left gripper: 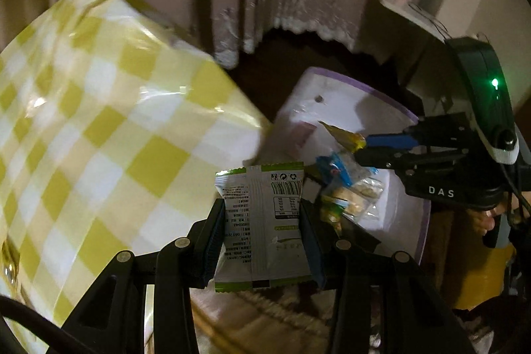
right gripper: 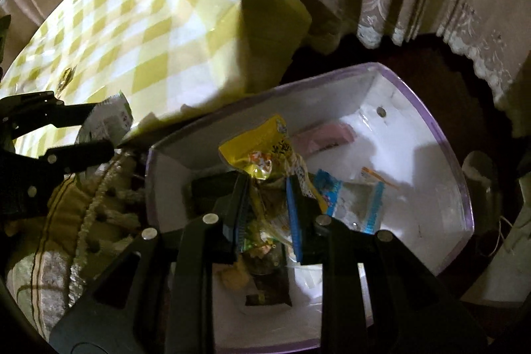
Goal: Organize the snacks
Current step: 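Lower both packets into the white box and open both tools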
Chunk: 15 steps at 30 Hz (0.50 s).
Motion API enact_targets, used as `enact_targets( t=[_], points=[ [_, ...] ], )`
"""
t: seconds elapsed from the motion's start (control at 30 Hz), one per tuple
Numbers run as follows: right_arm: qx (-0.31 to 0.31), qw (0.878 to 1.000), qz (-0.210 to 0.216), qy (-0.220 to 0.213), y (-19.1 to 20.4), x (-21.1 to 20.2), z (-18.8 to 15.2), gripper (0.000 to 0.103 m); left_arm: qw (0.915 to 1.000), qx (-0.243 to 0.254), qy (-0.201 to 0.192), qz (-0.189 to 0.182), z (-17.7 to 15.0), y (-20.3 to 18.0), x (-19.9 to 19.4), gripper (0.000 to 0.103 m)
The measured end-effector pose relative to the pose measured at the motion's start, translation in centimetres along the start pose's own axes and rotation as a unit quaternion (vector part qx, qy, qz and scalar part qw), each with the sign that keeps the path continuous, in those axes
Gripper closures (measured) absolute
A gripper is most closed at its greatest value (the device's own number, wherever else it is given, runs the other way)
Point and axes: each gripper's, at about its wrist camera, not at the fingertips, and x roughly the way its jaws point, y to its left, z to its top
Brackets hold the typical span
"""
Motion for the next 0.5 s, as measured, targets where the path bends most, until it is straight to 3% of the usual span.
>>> enact_targets(
  t=[0.17,0.3,0.5],
  points=[
    [0.017,1.000,-0.002,0.006,-0.8,0.4,0.3,0.075,0.9994,0.003,0.013,-0.031,0.7,-0.4,1.4,0.055],
    [0.022,1.000,-0.007,0.006,-1.1,0.4,0.6,0.075,0.9992,-0.008,0.018,-0.034,0.9,-0.1,1.9,0.041],
    [0.021,1.000,-0.007,0.009,-0.8,0.6,0.9,0.065,0.9990,-0.034,0.006,-0.028,0.6,1.1,1.0,0.041]
  ],
)
